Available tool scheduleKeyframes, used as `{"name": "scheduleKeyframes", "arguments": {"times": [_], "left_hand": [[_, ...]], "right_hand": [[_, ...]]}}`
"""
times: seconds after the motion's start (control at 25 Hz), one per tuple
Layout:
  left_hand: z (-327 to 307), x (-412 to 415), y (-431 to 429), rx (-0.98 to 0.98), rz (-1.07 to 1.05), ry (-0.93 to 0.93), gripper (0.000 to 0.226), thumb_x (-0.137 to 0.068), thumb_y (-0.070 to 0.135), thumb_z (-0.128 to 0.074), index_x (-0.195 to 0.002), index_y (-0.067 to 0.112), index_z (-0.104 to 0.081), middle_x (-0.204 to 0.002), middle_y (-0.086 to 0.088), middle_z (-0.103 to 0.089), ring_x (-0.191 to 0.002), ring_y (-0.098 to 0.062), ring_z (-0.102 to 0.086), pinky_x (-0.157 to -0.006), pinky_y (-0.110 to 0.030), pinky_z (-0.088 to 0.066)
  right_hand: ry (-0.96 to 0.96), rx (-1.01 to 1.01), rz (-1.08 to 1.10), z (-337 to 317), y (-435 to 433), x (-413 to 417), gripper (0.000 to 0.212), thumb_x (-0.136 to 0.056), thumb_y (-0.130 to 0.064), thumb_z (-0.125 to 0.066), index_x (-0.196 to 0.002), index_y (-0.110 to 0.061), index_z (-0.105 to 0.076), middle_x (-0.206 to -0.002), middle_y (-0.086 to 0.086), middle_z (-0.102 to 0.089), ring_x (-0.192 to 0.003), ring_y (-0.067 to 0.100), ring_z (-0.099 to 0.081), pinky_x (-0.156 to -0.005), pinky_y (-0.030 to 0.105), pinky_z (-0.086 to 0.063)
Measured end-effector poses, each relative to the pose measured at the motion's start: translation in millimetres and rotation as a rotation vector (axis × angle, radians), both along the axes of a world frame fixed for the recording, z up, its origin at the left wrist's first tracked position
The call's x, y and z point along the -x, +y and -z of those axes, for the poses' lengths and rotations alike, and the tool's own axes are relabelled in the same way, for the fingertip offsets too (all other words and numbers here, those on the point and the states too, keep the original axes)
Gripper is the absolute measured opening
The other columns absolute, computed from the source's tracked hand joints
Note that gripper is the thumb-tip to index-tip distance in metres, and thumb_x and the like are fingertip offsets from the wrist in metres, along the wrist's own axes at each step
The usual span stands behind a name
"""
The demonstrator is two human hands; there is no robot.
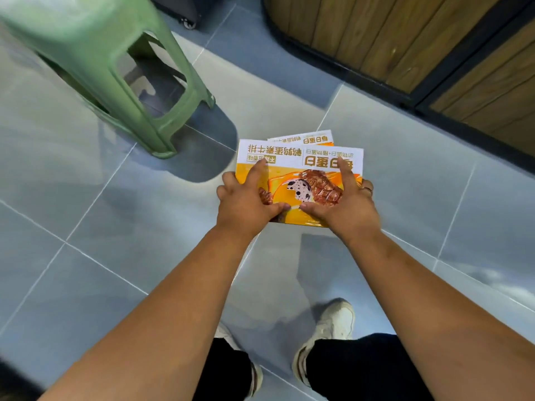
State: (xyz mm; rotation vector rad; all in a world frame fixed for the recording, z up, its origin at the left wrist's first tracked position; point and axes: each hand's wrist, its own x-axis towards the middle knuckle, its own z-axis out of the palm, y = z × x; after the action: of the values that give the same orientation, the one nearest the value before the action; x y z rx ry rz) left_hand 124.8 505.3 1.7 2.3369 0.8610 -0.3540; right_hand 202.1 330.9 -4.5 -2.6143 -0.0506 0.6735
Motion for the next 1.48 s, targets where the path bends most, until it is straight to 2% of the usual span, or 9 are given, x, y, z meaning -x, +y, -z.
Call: {"name": "scheduleKeyframes", "arguments": {"times": [0.2, 0.36, 0.52, 0.8, 0.96, 1.2, 1.32, 1.48], "left_hand": [[-195, -3, -3, -0.056, 0.074, -0.061, 0.097, -0.069, 0.064, -0.074, -0.148, 0.048, -0.019, -0.134, -0.012, -0.027, -0.122, -0.035, -0.033, -0.103, -0.042, -0.036], [-344, 5, -13, -0.064, 0.096, -0.121, 0.095, -0.070, 0.059, -0.076, -0.147, 0.048, -0.021, -0.135, -0.012, -0.025, -0.124, -0.037, -0.031, -0.105, -0.043, -0.033], [-447, 24, -23, -0.074, 0.196, -0.212, 0.096, -0.071, 0.060, -0.074, -0.148, 0.048, -0.019, -0.137, -0.013, -0.025, -0.124, -0.039, -0.031, -0.105, -0.042, -0.032], [-555, 54, -58, -0.071, 0.417, -0.410, 0.091, -0.071, 0.063, -0.073, -0.146, 0.051, -0.022, -0.138, -0.007, -0.028, -0.125, -0.033, -0.038, -0.101, -0.039, -0.038], [-599, 62, -103, -0.060, 0.558, -0.484, 0.090, -0.069, 0.065, -0.072, -0.144, 0.050, -0.026, -0.135, -0.004, -0.032, -0.124, -0.029, -0.041, -0.098, -0.039, -0.042], [-648, 75, -205, -0.051, 0.746, -0.537, 0.091, -0.070, 0.070, -0.068, -0.145, 0.048, -0.022, -0.133, -0.004, -0.030, -0.109, -0.025, -0.054, -0.090, -0.037, -0.051], [-662, 83, -268, -0.044, 0.800, -0.536, 0.092, -0.071, 0.070, -0.068, -0.146, 0.047, -0.020, -0.133, -0.004, -0.030, -0.106, -0.026, -0.057, -0.089, -0.039, -0.053], [-679, 92, -376, -0.012, 0.867, -0.550, 0.092, -0.071, 0.066, -0.070, -0.146, 0.045, -0.021, -0.130, -0.004, -0.031, -0.108, -0.028, -0.056, -0.091, -0.038, -0.049]], "right_hand": [[-0.076, -0.027, 0.036, -189, -11, 6, 0.114, -0.060, -0.071, -0.075, -0.148, -0.049, -0.005, -0.143, 0.010, -0.029, -0.127, 0.031, -0.046, -0.094, 0.044, -0.046], [-0.118, -0.057, 0.067, -330, -21, 18, 0.115, -0.058, -0.073, -0.074, -0.146, -0.052, -0.003, -0.145, 0.010, -0.028, -0.124, 0.032, -0.048, -0.094, 0.046, -0.047], [-0.204, -0.080, 0.143, -437, -38, 48, 0.116, -0.057, -0.073, -0.074, -0.146, -0.052, -0.002, -0.143, 0.011, -0.027, -0.121, 0.033, -0.049, -0.095, 0.047, -0.048], [-0.352, -0.092, 0.364, -561, -90, 113, 0.114, -0.055, -0.071, -0.077, -0.145, -0.054, -0.009, -0.147, 0.007, -0.029, -0.125, 0.032, -0.047, -0.097, 0.047, -0.046], [-0.414, -0.077, 0.488, -608, -139, 152, 0.116, -0.052, -0.073, -0.077, -0.145, -0.053, -0.011, -0.146, 0.009, -0.030, -0.124, 0.031, -0.049, -0.099, 0.046, -0.047], [-0.485, -0.054, 0.622, -653, -242, 201, 0.116, -0.051, -0.074, -0.076, -0.145, -0.053, -0.011, -0.143, 0.009, -0.032, -0.116, 0.032, -0.052, -0.082, 0.049, -0.056], [-0.513, -0.051, 0.668, -663, -300, 219, 0.116, -0.053, -0.072, -0.077, -0.147, -0.051, -0.012, -0.142, 0.011, -0.034, -0.117, 0.033, -0.051, -0.086, 0.049, -0.055], [-0.531, -0.047, 0.735, -678, -403, 241, 0.115, -0.056, -0.069, -0.078, -0.148, -0.049, -0.011, -0.144, 0.012, -0.033, -0.122, 0.031, -0.049, -0.099, 0.044, -0.047]]}}
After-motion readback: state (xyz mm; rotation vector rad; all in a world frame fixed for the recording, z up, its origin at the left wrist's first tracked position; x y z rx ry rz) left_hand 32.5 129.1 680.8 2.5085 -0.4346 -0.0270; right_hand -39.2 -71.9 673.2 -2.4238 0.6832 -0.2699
